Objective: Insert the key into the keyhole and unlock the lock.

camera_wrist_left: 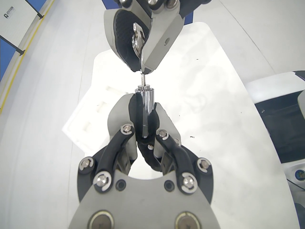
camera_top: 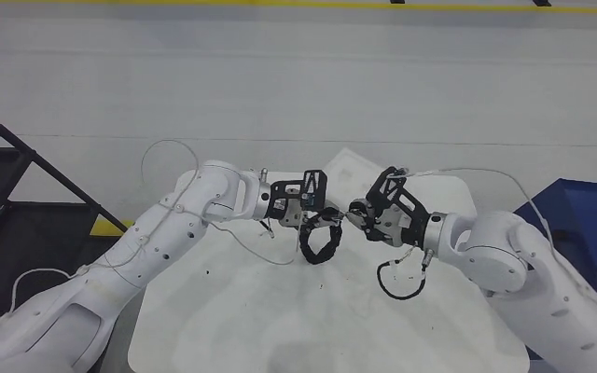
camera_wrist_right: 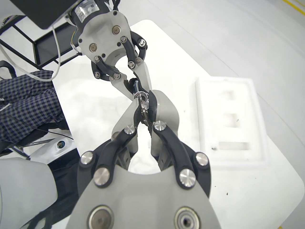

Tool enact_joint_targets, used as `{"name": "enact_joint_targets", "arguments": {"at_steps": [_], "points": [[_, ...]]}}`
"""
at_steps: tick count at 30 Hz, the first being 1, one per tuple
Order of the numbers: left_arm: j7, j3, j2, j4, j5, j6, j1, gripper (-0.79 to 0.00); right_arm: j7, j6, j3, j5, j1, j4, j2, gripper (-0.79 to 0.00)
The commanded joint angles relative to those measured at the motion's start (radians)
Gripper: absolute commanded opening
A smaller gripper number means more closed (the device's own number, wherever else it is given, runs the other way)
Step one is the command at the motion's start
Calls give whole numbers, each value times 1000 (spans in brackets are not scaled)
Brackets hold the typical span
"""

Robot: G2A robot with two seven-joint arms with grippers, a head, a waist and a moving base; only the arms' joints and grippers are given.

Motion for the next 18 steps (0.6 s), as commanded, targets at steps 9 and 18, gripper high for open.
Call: {"name": "enact_joint_targets", "arguments": {"at_steps": [9,18], "points": [[41,-36,-4,-32,91,43,37,-785,-24,29,27,13,-42,-15,-3,-212],[-26,-22,-13,34,73,10,67,-785,65,-28,101,3,-70,-23,11,0]]}}
